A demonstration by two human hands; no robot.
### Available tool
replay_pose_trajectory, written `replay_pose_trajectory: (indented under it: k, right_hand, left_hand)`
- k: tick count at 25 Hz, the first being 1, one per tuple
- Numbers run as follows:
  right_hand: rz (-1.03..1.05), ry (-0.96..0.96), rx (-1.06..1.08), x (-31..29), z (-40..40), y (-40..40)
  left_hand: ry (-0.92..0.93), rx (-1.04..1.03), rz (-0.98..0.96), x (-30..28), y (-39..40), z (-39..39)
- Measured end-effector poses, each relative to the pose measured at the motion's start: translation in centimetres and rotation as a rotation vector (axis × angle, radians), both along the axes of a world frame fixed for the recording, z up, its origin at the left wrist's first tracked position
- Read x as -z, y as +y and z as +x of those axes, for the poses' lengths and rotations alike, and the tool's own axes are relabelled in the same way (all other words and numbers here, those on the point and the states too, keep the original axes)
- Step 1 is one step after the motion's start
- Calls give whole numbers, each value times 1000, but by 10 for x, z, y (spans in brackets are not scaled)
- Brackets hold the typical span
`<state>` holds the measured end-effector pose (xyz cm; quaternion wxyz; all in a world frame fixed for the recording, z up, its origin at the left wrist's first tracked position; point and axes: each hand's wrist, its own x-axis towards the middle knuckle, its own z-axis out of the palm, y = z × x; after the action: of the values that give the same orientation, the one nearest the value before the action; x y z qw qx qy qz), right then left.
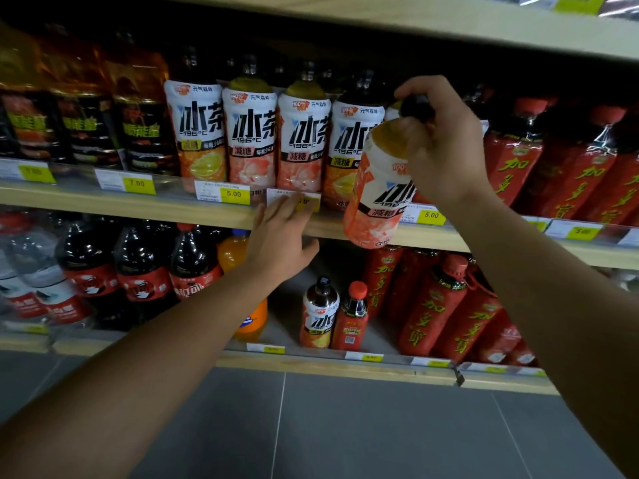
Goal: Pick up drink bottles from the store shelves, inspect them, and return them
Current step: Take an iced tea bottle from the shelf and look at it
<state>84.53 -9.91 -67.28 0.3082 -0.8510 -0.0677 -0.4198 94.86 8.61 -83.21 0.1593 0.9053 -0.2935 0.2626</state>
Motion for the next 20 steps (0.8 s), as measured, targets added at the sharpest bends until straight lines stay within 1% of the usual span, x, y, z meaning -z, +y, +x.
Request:
replay_pose_trajectory:
  k: [2, 6, 9, 11, 16, 20]
  right_hand:
    - [13, -37, -1, 7, 8, 3]
    - [88, -238, 90, 31, 17, 17]
    - [167, -313, 110, 43, 21, 20]
    - [173, -340, 145, 49, 24, 20]
    - [1, -166, 241, 80, 22, 15]
    - [47, -113, 239, 80, 17, 18]
  left_hand:
    - [-16, -6, 5, 6, -1, 1]
    - [-46, 0, -19, 13, -3, 0]
    - [-67, -9, -49, 15, -3, 2]
    - [-76, -6, -46, 17, -3, 2]
    - [-55, -11, -20, 19, -2, 5]
    - [-71, -24, 21, 19, -4, 4]
